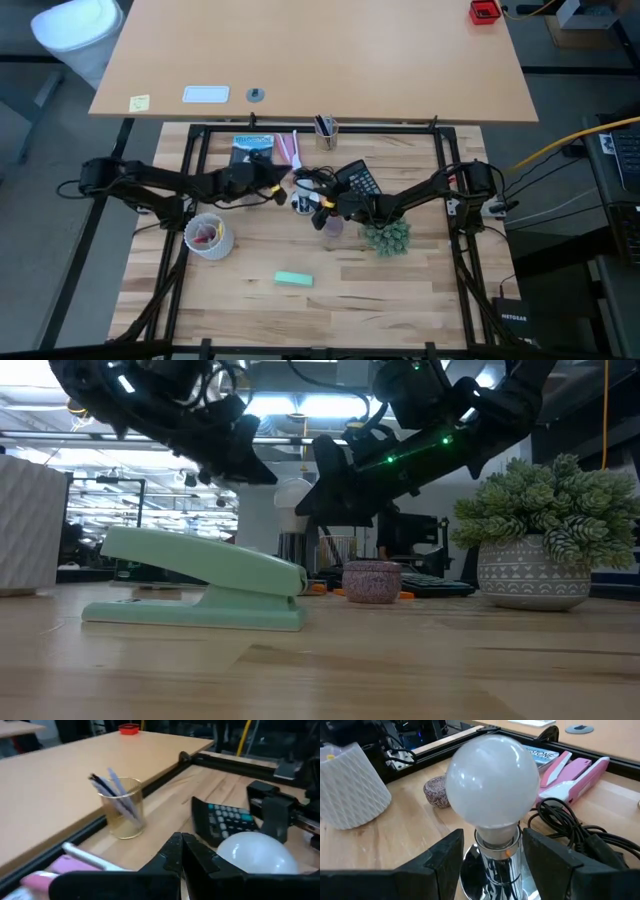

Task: Screw lightbulb
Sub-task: Remove the lightbulb from the lamp

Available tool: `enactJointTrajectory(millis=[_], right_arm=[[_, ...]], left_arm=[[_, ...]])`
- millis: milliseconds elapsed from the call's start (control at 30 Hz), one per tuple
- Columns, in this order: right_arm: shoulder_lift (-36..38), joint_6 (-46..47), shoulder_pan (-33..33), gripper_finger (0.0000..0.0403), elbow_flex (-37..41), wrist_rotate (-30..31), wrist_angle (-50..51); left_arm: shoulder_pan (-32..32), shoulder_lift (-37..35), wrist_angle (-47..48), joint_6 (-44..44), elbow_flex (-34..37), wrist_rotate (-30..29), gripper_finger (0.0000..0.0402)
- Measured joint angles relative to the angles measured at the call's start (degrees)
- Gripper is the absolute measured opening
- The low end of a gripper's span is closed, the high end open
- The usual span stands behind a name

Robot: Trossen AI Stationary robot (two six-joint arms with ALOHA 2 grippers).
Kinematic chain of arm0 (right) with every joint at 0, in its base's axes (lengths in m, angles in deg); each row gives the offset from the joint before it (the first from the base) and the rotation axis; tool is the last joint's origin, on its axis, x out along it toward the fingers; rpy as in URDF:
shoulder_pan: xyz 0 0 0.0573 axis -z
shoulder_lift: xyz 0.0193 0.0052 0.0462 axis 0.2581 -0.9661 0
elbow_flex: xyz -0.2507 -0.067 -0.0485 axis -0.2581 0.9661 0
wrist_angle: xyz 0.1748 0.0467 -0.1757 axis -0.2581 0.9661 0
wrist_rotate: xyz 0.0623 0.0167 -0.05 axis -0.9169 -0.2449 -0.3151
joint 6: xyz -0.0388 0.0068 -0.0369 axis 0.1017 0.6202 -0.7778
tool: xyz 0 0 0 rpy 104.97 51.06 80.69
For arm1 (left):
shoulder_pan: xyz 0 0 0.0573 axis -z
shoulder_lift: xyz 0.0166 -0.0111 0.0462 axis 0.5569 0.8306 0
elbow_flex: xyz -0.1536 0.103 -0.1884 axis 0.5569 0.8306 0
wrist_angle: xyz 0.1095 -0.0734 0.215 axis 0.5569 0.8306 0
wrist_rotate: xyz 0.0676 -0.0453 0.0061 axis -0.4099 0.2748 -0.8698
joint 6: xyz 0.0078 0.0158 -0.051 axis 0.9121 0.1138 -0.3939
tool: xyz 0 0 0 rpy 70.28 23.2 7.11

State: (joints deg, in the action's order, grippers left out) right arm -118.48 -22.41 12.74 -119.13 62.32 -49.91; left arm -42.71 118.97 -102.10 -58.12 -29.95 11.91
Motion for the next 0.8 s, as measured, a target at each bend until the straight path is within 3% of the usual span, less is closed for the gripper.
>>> enactJointTrajectory(millis=[300, 800], right_arm=[[0.00, 0.02, 0.00, 0.0208, 0.02, 0.01, -0.17], [-2.51, 0.90, 0.00, 0.0208, 0.01, 0.01, -4.14]], left_arm=[[-0.97, 6.34, -6.01, -1.83, 0.00, 2.07, 0.0000], [-0.93, 6.79, -6.29, -2.29, 0.00, 3.89, 0.0000]])
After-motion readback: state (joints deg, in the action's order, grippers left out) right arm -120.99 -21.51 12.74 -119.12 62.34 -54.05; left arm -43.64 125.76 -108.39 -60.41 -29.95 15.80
